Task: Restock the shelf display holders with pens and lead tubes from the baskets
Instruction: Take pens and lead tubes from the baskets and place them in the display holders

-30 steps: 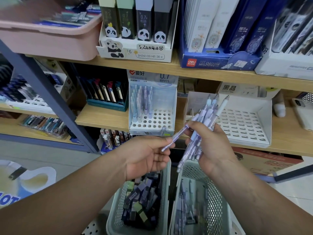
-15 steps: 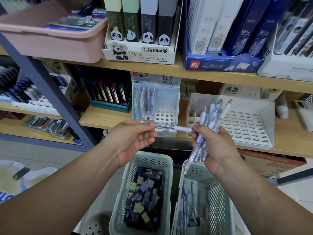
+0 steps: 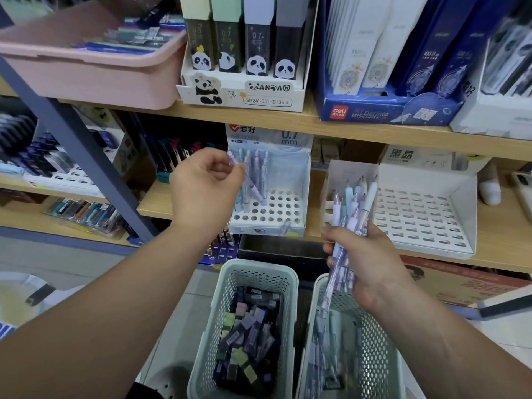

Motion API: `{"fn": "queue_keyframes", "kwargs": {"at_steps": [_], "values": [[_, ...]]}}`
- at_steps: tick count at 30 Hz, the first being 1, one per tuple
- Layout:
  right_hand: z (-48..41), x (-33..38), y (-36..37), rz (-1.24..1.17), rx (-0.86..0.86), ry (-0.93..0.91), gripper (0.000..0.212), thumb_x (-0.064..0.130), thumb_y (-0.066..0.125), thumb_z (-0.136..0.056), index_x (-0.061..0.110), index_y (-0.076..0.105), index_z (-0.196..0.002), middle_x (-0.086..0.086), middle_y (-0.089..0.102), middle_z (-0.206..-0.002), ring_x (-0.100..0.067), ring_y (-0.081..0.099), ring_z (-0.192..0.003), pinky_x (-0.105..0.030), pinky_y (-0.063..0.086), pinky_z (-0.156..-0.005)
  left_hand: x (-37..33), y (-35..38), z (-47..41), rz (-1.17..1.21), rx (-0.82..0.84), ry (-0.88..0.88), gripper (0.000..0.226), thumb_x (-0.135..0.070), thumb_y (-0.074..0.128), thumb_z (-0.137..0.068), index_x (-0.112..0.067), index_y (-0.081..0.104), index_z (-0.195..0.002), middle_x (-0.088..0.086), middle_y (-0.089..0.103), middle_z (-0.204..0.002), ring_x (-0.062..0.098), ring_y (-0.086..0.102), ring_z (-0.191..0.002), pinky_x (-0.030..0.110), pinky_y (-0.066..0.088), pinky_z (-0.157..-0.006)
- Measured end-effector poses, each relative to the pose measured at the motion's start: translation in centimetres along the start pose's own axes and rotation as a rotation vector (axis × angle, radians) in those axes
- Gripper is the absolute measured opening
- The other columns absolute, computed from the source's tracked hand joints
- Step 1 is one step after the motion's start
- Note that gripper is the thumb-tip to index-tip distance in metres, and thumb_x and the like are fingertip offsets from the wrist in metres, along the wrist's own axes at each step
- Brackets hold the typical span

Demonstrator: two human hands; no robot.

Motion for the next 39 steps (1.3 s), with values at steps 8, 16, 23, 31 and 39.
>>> {"fn": "queue_keyframes", "kwargs": {"at_steps": [8, 16, 23, 31, 39], "values": [[-0.2, 0.5, -1.0, 0.031, -0.001, -0.021, 0.032, 0.012, 0.083, -0.079, 0.017, 0.070, -0.108, -0.001, 0.076, -0.081, -0.013, 0.070, -0.066, -0.029, 0.054, -0.059, 0.0, 2.0, -0.3, -0.233, -0.002, 0.116, 0.011, -0.020, 0.074, -0.085, -0.025, 0.065, -0.080, -0.016, 0.065, -0.072, 0.002, 0.063, -0.070, 0.021, 0.052, -0.067], [-0.1, 0.6, -0.3, 0.046, 0.051, -0.017, 0.032, 0.012, 0.083, -0.079, 0.016, 0.070, -0.108, -0.001, 0.077, -0.082, -0.012, 0.070, -0.066, -0.027, 0.056, -0.059, 0.1, 2.4, -0.3, -0.275, 0.021, 0.099, 0.024, -0.022, 0.076, -0.084, -0.032, 0.056, -0.095, -0.016, 0.064, -0.070, 0.001, 0.062, -0.067, 0.018, 0.045, -0.058], [-0.1, 0.8, -0.7, 0.043, 0.054, -0.013, 0.031, 0.014, 0.084, -0.079, 0.018, 0.071, -0.107, -0.001, 0.077, -0.083, -0.011, 0.071, -0.066, -0.028, 0.056, -0.061, -0.7, 2.9, 0.2, -0.359, 0.031, 0.178, 0.027, -0.019, 0.072, -0.086, -0.033, 0.049, -0.088, -0.017, 0.063, -0.073, 0.009, 0.062, -0.068, 0.028, 0.048, -0.063], [0.1, 0.8, -1.2, 0.043, 0.040, 0.000, 0.034, 0.015, 0.085, -0.077, 0.020, 0.070, -0.108, -0.005, 0.079, -0.092, -0.012, 0.072, -0.068, -0.027, 0.057, -0.059, -1.0, 4.0, 0.0, -0.545, 0.075, 0.333, 0.011, -0.020, 0.076, -0.085, -0.012, 0.070, -0.090, 0.005, 0.064, -0.091, 0.027, 0.063, -0.077, 0.038, 0.052, -0.066], [0.1, 0.8, -1.1, 0.039, 0.060, 0.009, 0.033, 0.015, 0.084, -0.079, 0.020, 0.070, -0.108, -0.002, 0.078, -0.086, -0.011, 0.071, -0.067, -0.031, 0.057, -0.065, -0.9, 4.3, -0.1, -0.700, 0.106, 0.396, 0.025, -0.025, 0.075, -0.087, -0.013, 0.076, -0.109, 0.012, 0.061, -0.096, 0.037, 0.062, -0.065, 0.036, 0.048, -0.054]]}}
Point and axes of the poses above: each hand's wrist, its own z-axis away from the middle knuckle, its own y-axis out of the palm, x = y × z, the point moved 8 cm from there along -z, towards the middle knuckle
